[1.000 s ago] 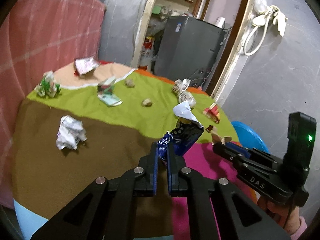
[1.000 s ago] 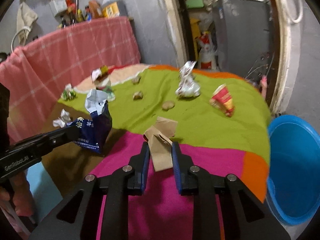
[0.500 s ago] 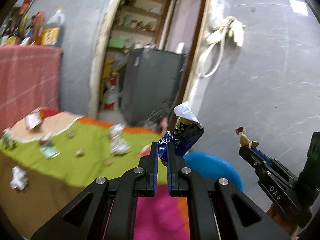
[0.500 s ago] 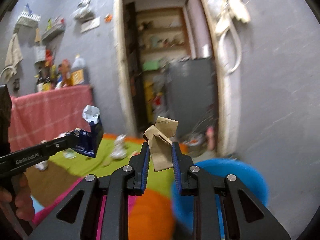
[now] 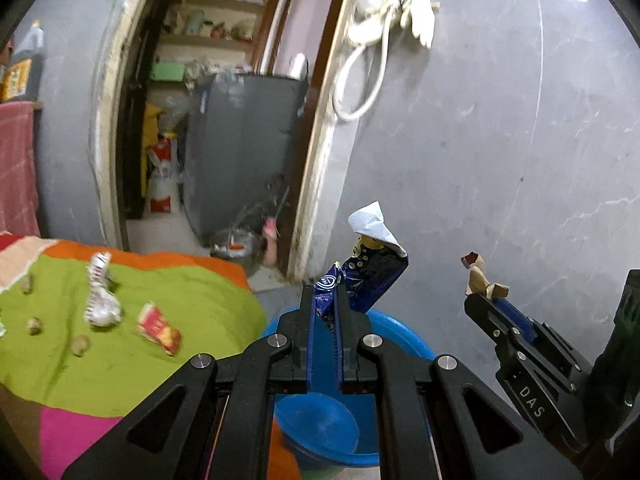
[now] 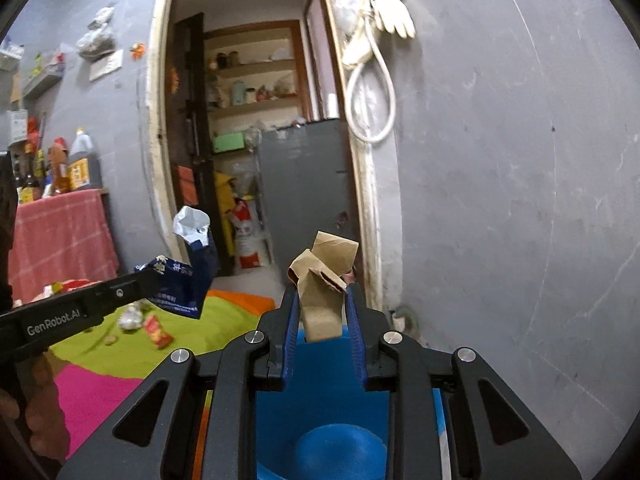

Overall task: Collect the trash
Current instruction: 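Carry both items over the blue basin and open both tools to drop them, then move both tools back over the table toward the remaining trash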

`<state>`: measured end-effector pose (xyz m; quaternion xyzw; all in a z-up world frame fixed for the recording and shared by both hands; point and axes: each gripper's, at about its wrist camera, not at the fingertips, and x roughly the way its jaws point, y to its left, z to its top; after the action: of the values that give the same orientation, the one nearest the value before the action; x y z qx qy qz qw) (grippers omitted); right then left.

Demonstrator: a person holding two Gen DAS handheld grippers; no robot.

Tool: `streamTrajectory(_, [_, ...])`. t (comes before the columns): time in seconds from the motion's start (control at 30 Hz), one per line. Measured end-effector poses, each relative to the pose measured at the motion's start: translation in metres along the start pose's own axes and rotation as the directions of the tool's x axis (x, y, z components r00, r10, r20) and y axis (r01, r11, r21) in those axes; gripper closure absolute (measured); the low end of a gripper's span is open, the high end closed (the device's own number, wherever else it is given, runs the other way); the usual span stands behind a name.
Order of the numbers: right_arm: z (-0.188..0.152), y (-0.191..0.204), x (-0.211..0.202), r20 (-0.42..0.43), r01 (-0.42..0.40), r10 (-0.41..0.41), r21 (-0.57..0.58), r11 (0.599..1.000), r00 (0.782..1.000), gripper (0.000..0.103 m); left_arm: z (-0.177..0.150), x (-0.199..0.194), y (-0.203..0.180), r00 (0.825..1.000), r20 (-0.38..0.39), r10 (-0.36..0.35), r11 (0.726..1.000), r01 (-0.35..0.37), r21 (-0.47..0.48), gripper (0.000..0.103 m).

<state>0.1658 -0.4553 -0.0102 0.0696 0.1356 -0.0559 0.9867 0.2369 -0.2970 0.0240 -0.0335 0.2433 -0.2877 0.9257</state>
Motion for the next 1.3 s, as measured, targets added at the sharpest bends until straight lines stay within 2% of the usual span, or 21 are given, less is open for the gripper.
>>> streamTrajectory(0.2, [-0.014, -0.014, 0.021, -0.062, 0.02, -0.017, 0.043, 0.999, 0.998, 0.081, -0.001, 0.051, 0.009, 0.992, -0.128, -0.022, 0.999, 0.016, -0.046, 0.097])
streamTrajectory(0.3, [-0.019, -0.019, 0.029, -0.09, 0.023, -0.018, 0.06, 0.998, 0.996, 0.077, -0.003, 0.067, 0.016, 0.984, -0.176, -0.031, 0.998, 0.02, -0.064, 0.096])
streamTrajectory(0.4, [-0.024, -0.022, 0.037, -0.12, 0.024, -0.014, 0.074, 0.997, 0.993, 0.068, -0.008, 0.074, 0.02, 0.979, -0.202, -0.034, 0.997, 0.02, -0.071, 0.095])
streamTrajectory(0.47, [-0.024, -0.023, 0.039, -0.129, 0.021, -0.011, 0.08, 0.997, 0.992, 0.067, -0.01, 0.075, 0.021, 0.977, -0.209, -0.036, 0.997, 0.019, -0.079, 0.092])
streamTrajectory(0.57, [-0.023, -0.023, 0.04, -0.133, 0.02, -0.008, 0.086, 0.996, 0.991, 0.061, -0.012, 0.07, 0.024, 0.978, -0.206, -0.041, 0.995, 0.02, -0.099, 0.082])
streamTrajectory(0.77, [-0.01, -0.02, 0.031, -0.081, 0.007, -0.001, 0.084, 0.996, 0.997, 0.052, -0.008, 0.037, 0.032, 0.99, -0.143, -0.015, 0.993, -0.002, -0.121, 0.063])
streamTrajectory(0.8, [-0.008, -0.019, 0.029, -0.072, 0.005, 0.001, 0.082, 0.997, 0.997, 0.049, -0.006, 0.029, 0.034, 0.992, -0.125, -0.004, 0.992, -0.012, -0.125, 0.054])
streamTrajectory(0.83, [-0.005, -0.016, 0.024, -0.057, 0.003, 0.002, 0.077, 0.997, 0.998, 0.042, -0.004, 0.021, 0.038, 0.995, -0.103, 0.013, 0.991, -0.026, -0.129, 0.047])
streamTrajectory(0.9, [0.002, -0.01, 0.016, -0.026, -0.007, 0.009, 0.072, 0.997, 1.0, 0.028, 0.002, 0.004, 0.045, 0.997, -0.059, 0.046, 0.989, -0.054, -0.135, 0.04])
streamTrajectory(0.97, [0.008, -0.003, 0.006, 0.007, -0.024, 0.023, 0.064, 0.998, 1.0, 0.024, 0.008, -0.014, 0.053, 0.996, -0.016, 0.084, 0.986, -0.086, -0.14, 0.027])
streamTrajectory(1.0, [0.012, 0.002, 0.001, 0.02, -0.034, 0.033, 0.059, 0.998, 0.999, 0.021, 0.011, -0.025, 0.058, 0.994, 0.006, 0.11, 0.984, -0.108, -0.143, 0.018])
streamTrajectory(1.13, [0.022, 0.021, -0.016, 0.073, -0.082, 0.079, 0.045, 0.996, 0.994, 0.0, 0.012, -0.065, 0.075, 0.978, 0.082, 0.191, 0.972, -0.177, -0.155, 0.005])
streamTrajectory(1.3, [0.031, 0.054, -0.034, 0.124, -0.155, 0.151, 0.022, 0.988, 0.981, 0.0, 0.006, -0.116, 0.101, 0.946, 0.135, 0.294, 0.947, -0.269, -0.177, 0.003])
